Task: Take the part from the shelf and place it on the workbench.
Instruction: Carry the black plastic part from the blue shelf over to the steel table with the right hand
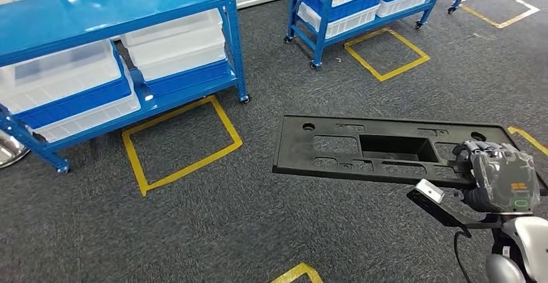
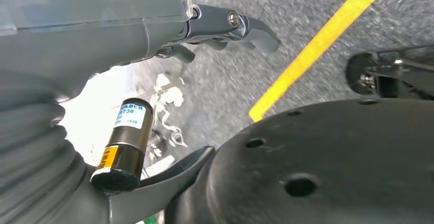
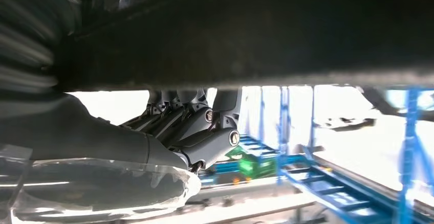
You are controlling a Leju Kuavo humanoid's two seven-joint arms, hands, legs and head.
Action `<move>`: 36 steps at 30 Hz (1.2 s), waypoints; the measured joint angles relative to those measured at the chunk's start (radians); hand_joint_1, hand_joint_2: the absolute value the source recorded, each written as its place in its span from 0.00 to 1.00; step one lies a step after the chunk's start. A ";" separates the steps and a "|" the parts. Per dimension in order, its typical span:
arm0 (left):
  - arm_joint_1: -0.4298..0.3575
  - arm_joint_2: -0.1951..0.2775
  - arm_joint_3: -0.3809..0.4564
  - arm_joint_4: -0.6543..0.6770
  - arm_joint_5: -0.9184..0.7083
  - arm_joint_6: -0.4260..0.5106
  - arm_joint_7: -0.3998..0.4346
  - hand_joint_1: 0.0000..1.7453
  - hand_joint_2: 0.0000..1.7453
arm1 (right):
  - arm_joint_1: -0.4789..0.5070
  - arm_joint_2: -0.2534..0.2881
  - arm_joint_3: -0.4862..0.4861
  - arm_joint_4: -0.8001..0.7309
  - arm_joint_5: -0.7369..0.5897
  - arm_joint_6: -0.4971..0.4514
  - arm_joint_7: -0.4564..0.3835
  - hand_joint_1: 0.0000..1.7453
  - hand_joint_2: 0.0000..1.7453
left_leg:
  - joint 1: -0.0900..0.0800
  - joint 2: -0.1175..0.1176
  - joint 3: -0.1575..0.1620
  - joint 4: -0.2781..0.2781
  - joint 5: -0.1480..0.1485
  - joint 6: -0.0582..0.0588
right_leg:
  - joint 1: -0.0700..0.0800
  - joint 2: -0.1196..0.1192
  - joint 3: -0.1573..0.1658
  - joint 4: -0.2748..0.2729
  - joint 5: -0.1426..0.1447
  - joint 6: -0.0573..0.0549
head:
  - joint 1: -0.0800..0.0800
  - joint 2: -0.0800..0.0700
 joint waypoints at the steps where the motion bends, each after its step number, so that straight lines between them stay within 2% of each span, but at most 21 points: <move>1: 0.000 0.000 0.000 0.000 0.001 0.000 0.000 0.00 1.00 | 0.003 0.000 -0.004 -0.003 -0.001 -0.002 0.003 1.00 1.00 | -0.002 0.007 0.002 -0.006 0.000 0.001 | -0.003 0.011 -0.005 0.000 0.004 0.007 | 0.000 0.000; 3: -0.001 0.000 0.000 0.000 0.001 -0.001 0.000 0.00 1.00 | 0.016 -0.002 -0.015 -0.009 -0.004 -0.006 0.007 1.00 1.00 | -0.003 0.025 0.003 -0.010 0.005 0.008 | -0.008 0.023 -0.010 -0.002 0.008 0.017 | -0.001 0.000; 5: 0.000 -0.001 0.000 0.001 0.002 -0.001 0.001 0.00 1.00 | 0.032 -0.005 -0.036 -0.016 -0.010 -0.011 0.007 1.00 1.00 | 0.002 0.046 0.007 -0.023 0.013 0.020 | -0.005 -0.016 -0.022 0.023 -0.010 0.024 | 0.001 0.000; 7: 0.002 -0.001 0.000 0.001 0.003 -0.001 0.003 0.00 1.00 | 0.041 -0.009 -0.064 -0.019 -0.016 -0.015 0.006 1.00 1.00 | 0.003 0.074 0.009 -0.030 0.018 0.028 | -0.004 -0.074 -0.066 0.118 -0.065 0.032 | 0.004 0.000; 9: 0.003 -0.001 0.000 0.001 0.003 -0.001 0.004 0.00 1.00 | 0.052 -0.010 -0.082 -0.020 -0.021 -0.018 0.006 1.00 1.00 | 0.001 0.103 0.009 -0.030 0.016 0.029 | -0.009 -0.096 -0.117 0.230 -0.112 0.041 | 0.005 0.000; 10: 0.003 -0.001 0.000 0.001 0.003 -0.001 0.004 0.00 1.00 | 0.063 -0.010 -0.091 -0.021 -0.023 -0.019 0.006 1.00 1.00 | 0.001 0.117 0.010 -0.030 0.015 0.029 | -0.012 -0.100 -0.125 0.251 -0.112 0.044 | 0.005 0.000; 12: 0.003 -0.001 0.000 0.001 0.003 -0.001 0.005 0.00 1.00 | 0.082 -0.010 -0.108 -0.022 -0.025 -0.021 0.003 1.00 1.00 | 0.002 0.139 0.012 -0.029 0.011 0.026 | -0.017 -0.108 -0.099 0.211 -0.079 0.049 | 0.005 0.000; 14: 0.002 -0.002 0.000 0.001 0.003 -0.001 0.006 0.00 1.00 | 0.095 -0.010 -0.123 -0.027 -0.027 -0.022 0.000 1.00 1.00 | 0.002 0.156 0.017 -0.027 0.006 0.019 | -0.018 -0.136 -0.034 0.096 -0.033 0.049 | 0.005 0.000; 16: 0.001 -0.002 0.000 0.002 0.003 0.000 0.006 0.00 1.00 | 0.101 -0.009 -0.136 -0.032 -0.030 -0.024 0.000 1.00 1.00 | -0.002 0.174 0.021 -0.024 -0.002 0.007 | -0.013 -0.165 0.014 0.007 -0.010 0.040 | 0.004 0.000; 17: 0.001 -0.002 0.000 0.002 0.003 0.000 0.006 0.00 1.00 | 0.103 -0.009 -0.140 -0.034 -0.032 -0.026 0.000 1.00 1.00 | -0.005 0.184 0.024 -0.024 -0.006 0.001 | -0.009 -0.169 0.020 -0.008 -0.010 0.033 | 0.004 0.000; 19: -0.001 -0.001 0.000 0.002 0.003 0.001 0.006 0.00 1.00 | 0.110 -0.009 -0.149 -0.038 -0.034 -0.029 -0.001 1.00 1.00 | -0.006 0.202 0.034 -0.028 -0.011 -0.011 | -0.006 -0.147 0.019 -0.007 -0.009 0.018 | 0.004 0.000; 20: -0.002 -0.001 0.000 0.002 0.003 0.001 0.007 0.00 1.00 | 0.115 -0.009 -0.153 -0.040 -0.035 -0.030 -0.002 1.00 1.00 | -0.005 0.198 0.037 -0.023 -0.018 -0.016 | -0.007 -0.136 0.020 -0.009 -0.007 0.011 | 0.004 0.000; 22: -0.001 -0.001 0.000 0.002 0.003 0.001 0.007 0.00 1.00 | 0.120 -0.008 -0.160 -0.045 -0.040 -0.028 -0.003 1.00 1.00 | -0.001 0.155 0.015 0.036 -0.062 -0.023 | -0.010 -0.116 0.021 -0.015 -0.003 -0.003 | 0.004 0.000; 24: 0.000 0.000 0.000 0.002 0.003 0.001 0.007 0.00 1.00 | 0.123 -0.004 -0.162 -0.048 -0.046 -0.027 -0.003 1.00 1.00 | 0.001 0.106 -0.043 0.162 -0.128 -0.024 | -0.007 -0.097 0.018 -0.015 -0.001 -0.013 | 0.004 0.000; 26: 0.001 0.000 0.000 0.002 0.003 0.000 0.007 0.00 1.00 | 0.127 0.002 -0.162 -0.048 -0.049 -0.027 -0.003 1.00 1.00 | 0.001 0.094 -0.089 0.249 -0.150 -0.021 | -0.001 -0.072 0.016 -0.014 -0.001 -0.017 | 0.004 0.000; 27: 0.001 0.000 0.000 0.003 0.004 -0.001 0.006 0.00 1.00 | 0.129 0.005 -0.162 -0.048 -0.049 -0.027 -0.004 1.00 1.00 | 0.001 0.092 -0.089 0.242 -0.130 -0.018 | 0.001 -0.058 0.016 -0.012 -0.001 -0.018 | 0.004 0.000; 28: 0.002 0.000 0.000 0.003 0.004 -0.001 0.006 0.00 1.00 | 0.130 0.007 -0.162 -0.049 -0.049 -0.027 -0.005 1.00 1.00 | 0.001 0.086 -0.072 0.197 -0.093 -0.013 | 0.003 -0.044 0.016 -0.010 -0.001 -0.018 | 0.004 0.000; 30: 0.002 0.002 0.000 0.003 0.004 -0.002 0.006 0.00 1.00 | 0.129 0.012 -0.162 -0.053 -0.049 -0.027 -0.008 1.00 1.00 | 0.000 0.047 -0.020 0.066 -0.024 0.000 | 0.006 -0.017 0.014 -0.006 -0.001 -0.017 | 0.004 0.000; 32: 0.001 0.004 0.000 0.004 0.005 -0.002 0.006 0.00 1.00 | 0.126 0.016 -0.162 -0.055 -0.049 -0.026 -0.009 1.00 1.00 | -0.002 0.016 0.007 -0.004 -0.006 0.009 | 0.003 0.006 0.007 -0.004 0.002 -0.009 | 0.004 0.000; 34: -0.001 0.005 0.001 0.005 0.007 -0.002 0.005 0.00 1.00 | 0.125 0.019 -0.162 -0.055 -0.049 -0.025 -0.009 1.00 1.00 | -0.005 0.028 0.014 -0.017 -0.004 0.013 | -0.002 0.030 0.002 -0.008 0.009 0.006 | 0.004 0.000; 36: -0.002 0.005 0.001 0.005 0.009 -0.002 0.004 0.00 1.00 | 0.125 0.020 -0.161 -0.055 -0.048 -0.024 -0.011 1.00 1.00 | -0.002 0.054 0.024 -0.036 0.007 0.024 | -0.001 0.006 -0.008 0.007 0.000 0.015 | 0.006 0.000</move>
